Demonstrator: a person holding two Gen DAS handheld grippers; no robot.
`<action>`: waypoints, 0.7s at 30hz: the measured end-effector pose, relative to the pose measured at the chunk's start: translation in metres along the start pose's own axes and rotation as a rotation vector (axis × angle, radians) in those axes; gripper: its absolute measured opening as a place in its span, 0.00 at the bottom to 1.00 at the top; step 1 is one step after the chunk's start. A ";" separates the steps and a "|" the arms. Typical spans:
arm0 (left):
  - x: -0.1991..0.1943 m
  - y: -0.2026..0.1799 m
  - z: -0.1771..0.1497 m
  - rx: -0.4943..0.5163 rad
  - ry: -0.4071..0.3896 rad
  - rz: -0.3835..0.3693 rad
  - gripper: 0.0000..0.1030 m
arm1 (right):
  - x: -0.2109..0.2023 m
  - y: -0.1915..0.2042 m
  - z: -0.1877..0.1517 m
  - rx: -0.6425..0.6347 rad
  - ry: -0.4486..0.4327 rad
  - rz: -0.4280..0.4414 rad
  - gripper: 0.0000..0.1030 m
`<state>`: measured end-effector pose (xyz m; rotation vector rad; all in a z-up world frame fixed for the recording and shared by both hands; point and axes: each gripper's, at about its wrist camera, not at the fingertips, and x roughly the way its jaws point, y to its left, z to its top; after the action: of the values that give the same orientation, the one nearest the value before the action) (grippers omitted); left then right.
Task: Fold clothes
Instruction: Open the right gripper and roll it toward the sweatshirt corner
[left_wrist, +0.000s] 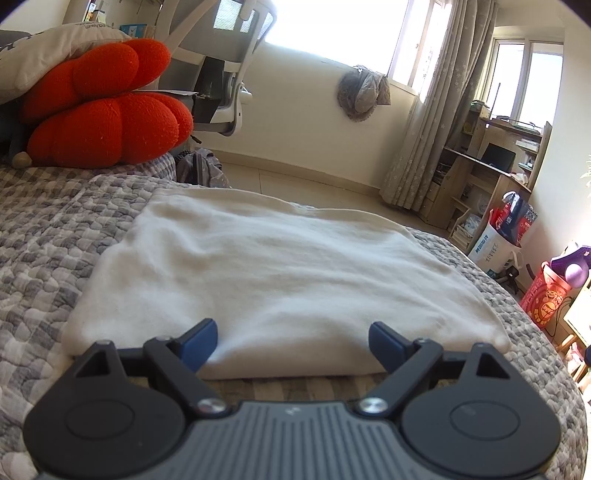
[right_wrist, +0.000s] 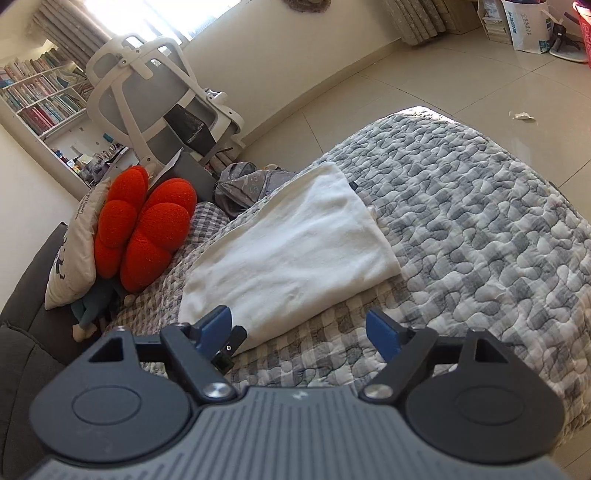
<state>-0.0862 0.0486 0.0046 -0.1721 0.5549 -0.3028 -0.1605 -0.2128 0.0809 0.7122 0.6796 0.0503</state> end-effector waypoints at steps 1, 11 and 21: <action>0.000 -0.001 0.000 0.004 0.000 0.003 0.87 | 0.004 -0.005 -0.005 0.025 -0.001 0.003 0.82; -0.002 0.001 0.000 -0.006 -0.005 -0.003 0.87 | 0.016 -0.058 -0.019 0.304 -0.047 0.039 0.82; -0.003 0.003 0.000 -0.026 -0.010 -0.021 0.87 | 0.038 -0.057 -0.023 0.304 -0.022 0.112 0.82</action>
<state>-0.0885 0.0527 0.0052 -0.2045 0.5479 -0.3154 -0.1551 -0.2332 0.0116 1.0416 0.6322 0.0427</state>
